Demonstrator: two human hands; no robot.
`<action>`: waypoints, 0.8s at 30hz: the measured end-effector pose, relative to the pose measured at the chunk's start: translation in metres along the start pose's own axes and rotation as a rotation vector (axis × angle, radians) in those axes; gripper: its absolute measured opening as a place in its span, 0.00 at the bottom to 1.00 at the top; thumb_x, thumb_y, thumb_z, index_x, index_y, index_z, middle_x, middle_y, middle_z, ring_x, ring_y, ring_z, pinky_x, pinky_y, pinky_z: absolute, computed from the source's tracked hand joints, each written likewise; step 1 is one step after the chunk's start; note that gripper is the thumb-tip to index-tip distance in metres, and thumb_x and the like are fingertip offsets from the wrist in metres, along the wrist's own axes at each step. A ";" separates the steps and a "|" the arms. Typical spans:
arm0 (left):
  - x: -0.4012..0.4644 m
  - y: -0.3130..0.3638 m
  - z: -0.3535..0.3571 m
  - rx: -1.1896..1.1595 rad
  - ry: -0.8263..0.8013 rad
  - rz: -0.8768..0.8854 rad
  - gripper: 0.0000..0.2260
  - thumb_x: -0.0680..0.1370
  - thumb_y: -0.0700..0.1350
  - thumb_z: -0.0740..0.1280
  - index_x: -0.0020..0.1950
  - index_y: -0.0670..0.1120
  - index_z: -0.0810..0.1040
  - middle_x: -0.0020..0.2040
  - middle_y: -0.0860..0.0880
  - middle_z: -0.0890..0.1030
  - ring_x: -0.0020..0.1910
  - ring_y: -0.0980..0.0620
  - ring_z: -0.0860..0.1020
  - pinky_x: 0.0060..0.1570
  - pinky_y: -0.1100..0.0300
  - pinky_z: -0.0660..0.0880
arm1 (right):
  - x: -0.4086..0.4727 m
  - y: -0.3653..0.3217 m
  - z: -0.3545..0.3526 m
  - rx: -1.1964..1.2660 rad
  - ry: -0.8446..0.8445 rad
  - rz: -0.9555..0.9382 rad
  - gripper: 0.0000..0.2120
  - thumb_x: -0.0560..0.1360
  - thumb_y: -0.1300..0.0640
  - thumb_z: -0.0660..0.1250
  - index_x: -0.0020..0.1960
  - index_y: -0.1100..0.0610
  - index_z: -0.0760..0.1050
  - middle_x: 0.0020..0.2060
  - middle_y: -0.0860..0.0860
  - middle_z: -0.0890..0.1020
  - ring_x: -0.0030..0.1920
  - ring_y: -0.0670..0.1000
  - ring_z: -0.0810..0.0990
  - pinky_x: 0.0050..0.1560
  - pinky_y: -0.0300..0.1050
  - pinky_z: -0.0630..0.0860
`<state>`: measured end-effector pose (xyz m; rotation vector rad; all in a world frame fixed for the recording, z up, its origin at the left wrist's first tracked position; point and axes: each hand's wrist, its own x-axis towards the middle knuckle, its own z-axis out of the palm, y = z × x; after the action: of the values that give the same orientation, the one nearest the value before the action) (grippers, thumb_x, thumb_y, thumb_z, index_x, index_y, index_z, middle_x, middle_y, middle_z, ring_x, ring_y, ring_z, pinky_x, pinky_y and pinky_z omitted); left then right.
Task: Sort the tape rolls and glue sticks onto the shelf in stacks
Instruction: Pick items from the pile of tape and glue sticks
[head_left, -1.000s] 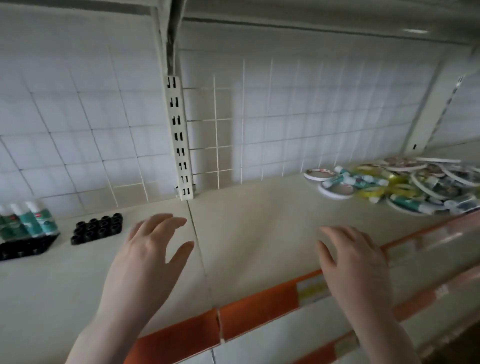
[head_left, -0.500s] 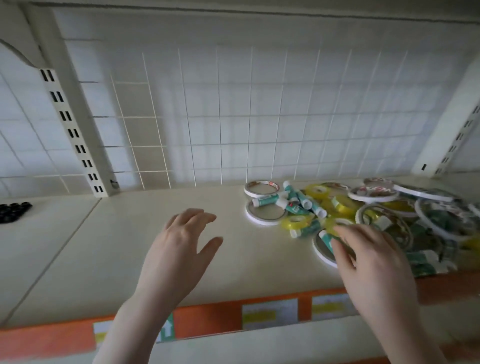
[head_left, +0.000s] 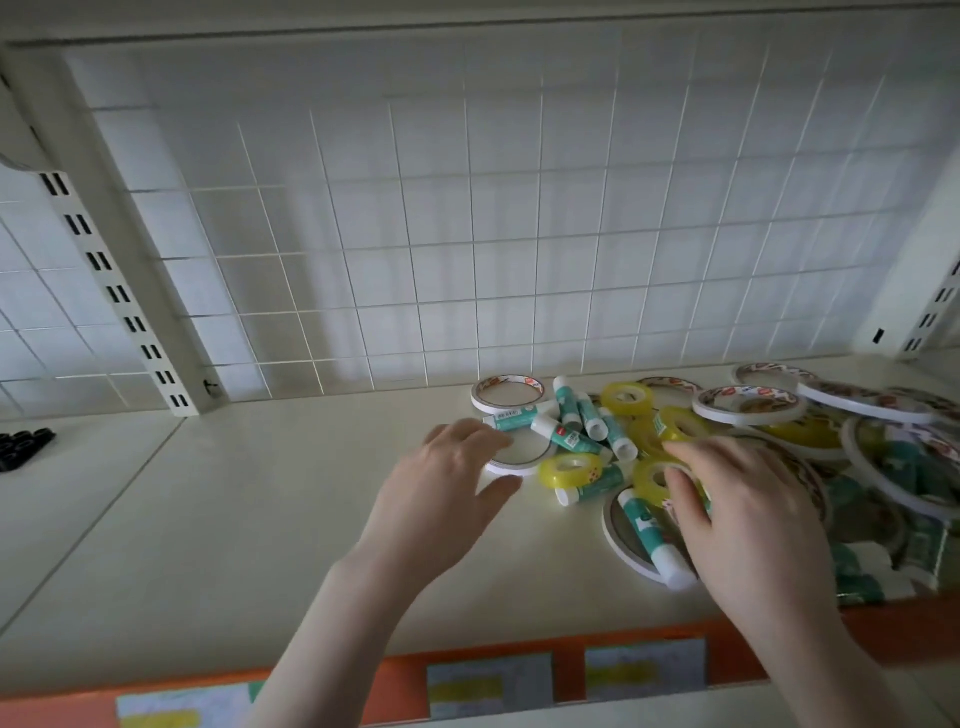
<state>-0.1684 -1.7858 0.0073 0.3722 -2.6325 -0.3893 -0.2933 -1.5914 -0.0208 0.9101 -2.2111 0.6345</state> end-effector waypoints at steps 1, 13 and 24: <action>0.005 0.004 0.004 -0.004 -0.036 0.035 0.17 0.77 0.53 0.63 0.66 0.53 0.72 0.64 0.57 0.73 0.63 0.55 0.69 0.58 0.59 0.68 | 0.001 0.001 0.000 -0.004 0.007 -0.001 0.10 0.68 0.65 0.71 0.49 0.64 0.81 0.42 0.58 0.83 0.41 0.59 0.81 0.42 0.52 0.78; 0.031 0.015 0.041 -0.018 -0.139 0.226 0.11 0.77 0.55 0.64 0.49 0.48 0.77 0.51 0.53 0.77 0.52 0.52 0.74 0.51 0.62 0.68 | -0.001 0.015 0.002 -0.002 -0.001 0.016 0.10 0.67 0.63 0.72 0.48 0.64 0.81 0.41 0.57 0.82 0.41 0.57 0.81 0.43 0.47 0.76; 0.018 0.017 0.027 -0.011 -0.291 0.116 0.11 0.74 0.60 0.64 0.43 0.53 0.70 0.45 0.56 0.73 0.40 0.57 0.69 0.39 0.63 0.65 | 0.005 0.014 0.005 -0.009 0.004 0.026 0.11 0.67 0.63 0.73 0.49 0.63 0.81 0.40 0.56 0.82 0.40 0.57 0.81 0.42 0.48 0.77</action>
<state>-0.2001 -1.7706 -0.0030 0.1674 -2.9161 -0.4490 -0.3084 -1.5875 -0.0232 0.8765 -2.2235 0.6374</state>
